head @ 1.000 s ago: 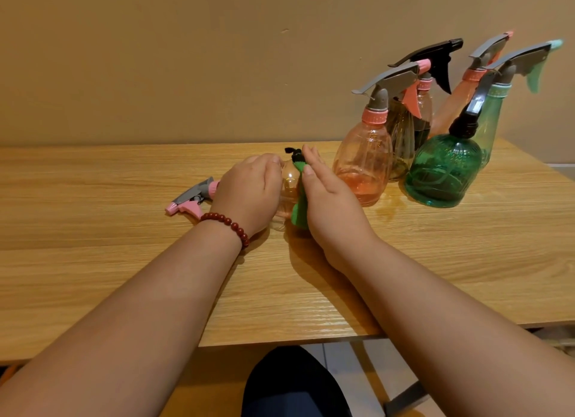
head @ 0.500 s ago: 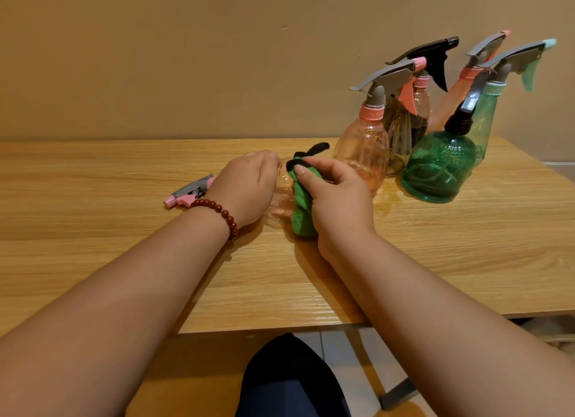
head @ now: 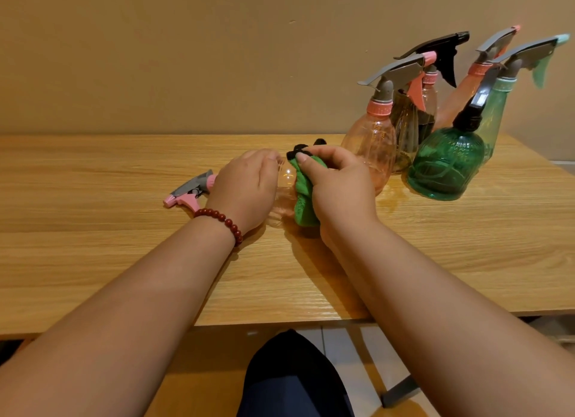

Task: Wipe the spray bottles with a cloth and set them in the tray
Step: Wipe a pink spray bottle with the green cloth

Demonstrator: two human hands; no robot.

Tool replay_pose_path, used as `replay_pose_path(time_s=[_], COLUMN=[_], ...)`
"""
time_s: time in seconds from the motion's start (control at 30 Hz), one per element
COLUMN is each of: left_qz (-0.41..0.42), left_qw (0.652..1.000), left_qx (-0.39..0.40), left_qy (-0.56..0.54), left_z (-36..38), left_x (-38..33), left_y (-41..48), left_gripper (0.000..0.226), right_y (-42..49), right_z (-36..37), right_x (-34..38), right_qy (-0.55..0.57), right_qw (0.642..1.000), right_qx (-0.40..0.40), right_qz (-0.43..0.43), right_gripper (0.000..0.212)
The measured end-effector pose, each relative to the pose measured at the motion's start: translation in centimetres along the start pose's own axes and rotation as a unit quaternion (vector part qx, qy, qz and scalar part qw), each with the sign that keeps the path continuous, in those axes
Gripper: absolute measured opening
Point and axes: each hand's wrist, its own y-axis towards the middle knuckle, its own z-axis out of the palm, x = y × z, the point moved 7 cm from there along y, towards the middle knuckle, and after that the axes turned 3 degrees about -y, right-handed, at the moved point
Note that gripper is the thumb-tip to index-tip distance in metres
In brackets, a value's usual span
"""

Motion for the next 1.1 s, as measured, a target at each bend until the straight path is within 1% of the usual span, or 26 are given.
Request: replay_pose_path(time_s=[0.07, 0.13, 0.2, 0.27, 0.37, 0.4, 0.5, 0.6, 0.77, 0.83, 0.9, 0.97, 1.03, 1.1], left_qz=[0.005, 0.011, 0.007, 0.003, 0.010, 0.011, 0.006, 0.001, -0.002, -0.004, -0.004, -0.004, -0.005, -0.007], left_qw=[1.000, 1.000, 1.000, 1.000, 1.000, 1.000, 1.000, 1.000, 1.000, 1.000, 1.000, 1.000, 1.000, 1.000], left_qx=[-0.006, -0.012, -0.015, -0.017, -0.023, -0.024, -0.027, -0.027, -0.025, -0.022, -0.021, -0.022, -0.022, -0.022], left_qy=[-0.008, -0.014, -0.010, -0.008, -0.011, -0.010, -0.005, -0.006, -0.003, -0.002, 0.002, 0.005, 0.005, 0.005], left_z=[-0.1, -0.2, -0.2, -0.1, -0.2, -0.2, -0.2, -0.1, 0.0, 0.0, 0.0, 0.0, 0.0, 0.1], left_x=[0.0, -0.2, -0.1, 0.0, -0.1, 0.0, 0.1, 0.1, 0.2, 0.2, 0.1, 0.1, 0.3, 0.4], left_y=[-0.1, -0.2, -0.1, -0.1, 0.0, -0.1, -0.1, 0.0, 0.1, 0.1, 0.1, 0.1, 0.1, 0.2], left_gripper=[0.056, 0.056, 0.057, 0.057, 0.055, 0.056, 0.057, 0.057, 0.058, 0.059, 0.060, 0.059, 0.059, 0.058], right_y=[0.2, 0.8, 1.3, 1.4, 0.9, 0.8, 1.2, 1.7, 1.4, 1.4, 1.6, 1.7, 1.7, 1.6], right_z=[-0.1, -0.3, -0.3, -0.2, 0.0, 0.0, -0.3, -0.4, -0.4, -0.5, -0.6, -0.7, -0.8, -0.7], right_x=[-0.5, -1.2, -1.4, -0.9, 0.5, 0.4, -1.0, -1.6, 0.0, -1.0, -2.0, -2.0, -1.5, -0.6], right_qy=[-0.027, -0.050, -0.082, -0.097, -0.091, -0.091, -0.148, -0.200, -0.140, -0.164, -0.194, -0.204, -0.180, -0.150], right_qw=[0.999, 0.998, 0.995, 0.995, 0.994, 0.994, 0.988, 0.980, 0.989, 0.986, 0.980, 0.978, 0.983, 0.988], right_qx=[-0.017, -0.037, -0.032, -0.028, -0.037, -0.038, -0.034, -0.007, -0.032, -0.028, -0.012, 0.000, -0.010, -0.028], right_qz=[-0.001, 0.032, 0.050, 0.025, -0.050, -0.056, -0.027, 0.016, -0.031, -0.011, 0.026, 0.044, 0.034, 0.006], right_gripper=[0.009, 0.007, 0.006, 0.006, 0.005, 0.005, 0.003, 0.009, 0.007, 0.006, 0.006, 0.008, 0.008, 0.008])
